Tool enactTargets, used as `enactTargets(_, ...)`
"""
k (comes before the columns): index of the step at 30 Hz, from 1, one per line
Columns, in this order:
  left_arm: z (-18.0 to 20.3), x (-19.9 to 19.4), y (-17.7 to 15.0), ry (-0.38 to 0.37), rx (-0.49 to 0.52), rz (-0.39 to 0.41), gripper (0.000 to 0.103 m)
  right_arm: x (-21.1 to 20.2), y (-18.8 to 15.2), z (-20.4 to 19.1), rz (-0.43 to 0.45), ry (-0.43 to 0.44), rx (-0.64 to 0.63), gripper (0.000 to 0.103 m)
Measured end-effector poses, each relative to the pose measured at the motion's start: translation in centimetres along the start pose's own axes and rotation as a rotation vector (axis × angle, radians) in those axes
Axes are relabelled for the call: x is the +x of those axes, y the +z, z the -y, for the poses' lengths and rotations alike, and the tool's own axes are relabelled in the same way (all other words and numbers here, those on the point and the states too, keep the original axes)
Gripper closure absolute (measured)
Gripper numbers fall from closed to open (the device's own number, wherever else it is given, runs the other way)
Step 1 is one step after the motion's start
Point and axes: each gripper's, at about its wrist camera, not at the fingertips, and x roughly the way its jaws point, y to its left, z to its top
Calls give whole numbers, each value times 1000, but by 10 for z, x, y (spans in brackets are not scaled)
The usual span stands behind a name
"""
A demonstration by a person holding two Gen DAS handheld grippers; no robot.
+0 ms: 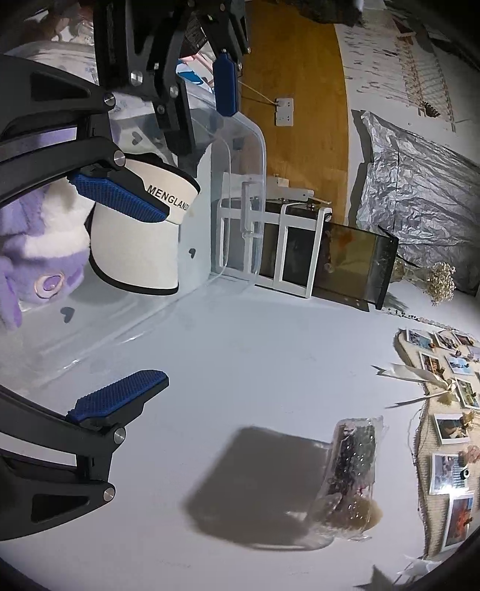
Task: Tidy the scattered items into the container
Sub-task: 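Lower the visor cap into the bin and open the left gripper, then move the right gripper back over the desk toward the twine tube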
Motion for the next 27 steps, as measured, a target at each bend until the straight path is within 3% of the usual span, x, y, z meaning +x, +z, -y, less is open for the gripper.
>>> enactTargets(6,-1,-30,-8,-3,-3,60,35,-14,-4,2,23,29,67,21)
enactTargets(13,4,-64,-28,50,53,97,35,-56,-12,-16,167,62,50,21)
enactTargets(17,-13,-93,-46,70,-2,102,32,-83,-14,-27,236,75,65,21)
enactTargets(20,-28,-116,-60,85,-50,103,28,-99,-16,-33,247,135,117,21)
enactTargets(27,-66,-178,-115,246,-86,111,28,-126,-33,-66,264,284,138,21)
